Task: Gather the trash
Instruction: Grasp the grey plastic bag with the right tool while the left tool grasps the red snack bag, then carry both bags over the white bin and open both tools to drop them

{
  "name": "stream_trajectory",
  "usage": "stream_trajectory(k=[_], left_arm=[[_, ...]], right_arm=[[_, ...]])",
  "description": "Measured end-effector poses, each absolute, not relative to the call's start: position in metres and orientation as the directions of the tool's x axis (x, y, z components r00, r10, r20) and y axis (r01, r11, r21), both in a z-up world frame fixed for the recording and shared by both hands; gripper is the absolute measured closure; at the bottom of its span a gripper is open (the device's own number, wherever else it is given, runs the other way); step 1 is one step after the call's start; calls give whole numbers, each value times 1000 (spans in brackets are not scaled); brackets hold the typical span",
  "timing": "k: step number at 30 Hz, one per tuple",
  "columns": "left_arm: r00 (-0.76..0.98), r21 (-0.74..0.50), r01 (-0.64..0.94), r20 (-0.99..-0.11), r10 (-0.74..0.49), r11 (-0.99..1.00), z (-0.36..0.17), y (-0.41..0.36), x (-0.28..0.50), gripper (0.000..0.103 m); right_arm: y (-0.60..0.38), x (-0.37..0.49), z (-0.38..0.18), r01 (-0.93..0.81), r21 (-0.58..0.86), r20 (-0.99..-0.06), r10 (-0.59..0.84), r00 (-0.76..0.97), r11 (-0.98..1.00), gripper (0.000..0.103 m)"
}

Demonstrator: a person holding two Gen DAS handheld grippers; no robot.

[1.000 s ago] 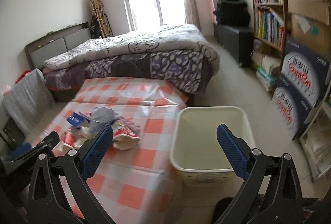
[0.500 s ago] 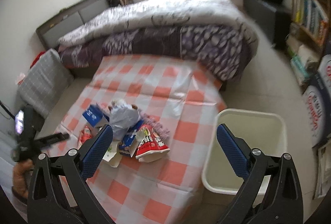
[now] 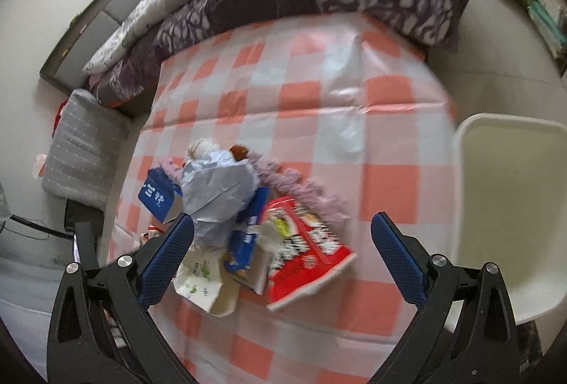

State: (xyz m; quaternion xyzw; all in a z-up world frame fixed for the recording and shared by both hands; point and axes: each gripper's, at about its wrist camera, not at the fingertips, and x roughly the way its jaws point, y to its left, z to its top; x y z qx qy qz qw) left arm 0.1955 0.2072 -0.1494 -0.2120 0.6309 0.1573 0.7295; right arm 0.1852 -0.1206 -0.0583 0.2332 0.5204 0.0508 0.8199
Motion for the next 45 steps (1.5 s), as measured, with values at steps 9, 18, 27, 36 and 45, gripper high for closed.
stream_trajectory(k=[9,18,27,36,45], left_arm=[[393,-77,-418,-913,104,905,-59,206,162,53],[500,-265,-388,-865,-39,883,-25,215,166,53],[520,-269,-348,-852,-54,898,-34,198,181,53],[619,-276,-258,-783,-61,926,0,165,177,53],[625,-269,-165,-773,-111,949,5,119,178,53]], right_arm=[[-70,225,-93,174,473,-828,368,423,864,7],[-28,244,-96,40,324,-832,264,488,945,7],[-27,241,-78,-91,313,-779,310,545,945,53],[-54,215,-28,-110,350,-690,335,641,930,53],[-96,191,-10,-47,328,-689,273,672,944,52]])
